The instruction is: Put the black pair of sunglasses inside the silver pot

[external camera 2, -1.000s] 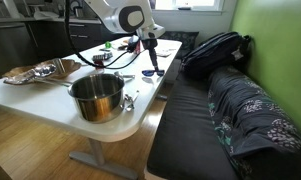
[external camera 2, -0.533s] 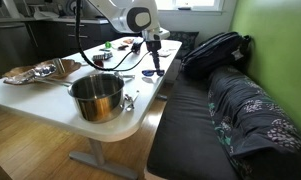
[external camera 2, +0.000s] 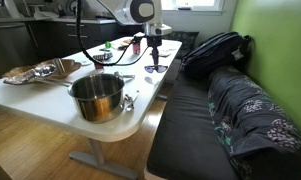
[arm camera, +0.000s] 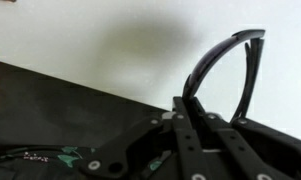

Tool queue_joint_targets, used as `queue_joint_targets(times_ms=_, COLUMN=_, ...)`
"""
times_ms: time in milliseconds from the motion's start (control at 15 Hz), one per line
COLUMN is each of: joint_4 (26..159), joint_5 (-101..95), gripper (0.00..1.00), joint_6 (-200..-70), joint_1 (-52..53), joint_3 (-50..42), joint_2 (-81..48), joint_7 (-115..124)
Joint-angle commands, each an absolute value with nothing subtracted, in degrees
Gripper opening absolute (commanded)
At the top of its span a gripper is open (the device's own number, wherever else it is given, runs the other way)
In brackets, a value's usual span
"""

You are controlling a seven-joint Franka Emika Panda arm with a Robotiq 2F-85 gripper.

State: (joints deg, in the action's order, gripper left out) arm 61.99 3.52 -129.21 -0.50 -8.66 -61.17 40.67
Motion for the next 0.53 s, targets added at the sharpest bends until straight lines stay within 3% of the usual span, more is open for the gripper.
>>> queue_joint_targets(times_ms=0, joint_4=65.15, joint_5=3.68, gripper=0.02, joint_6=-128.47, joint_1=-0.79, joint_3=-8.65, joint_2=-55.9, joint_7=39.2)
queue_joint_targets(times_ms=467, joint_4=83.2, joint_5=0.85, gripper=0.02, joint_6=-121.28, joint_1=1.8, joint_3=-9.5, joint_2=-36.77, joint_7=33.33)
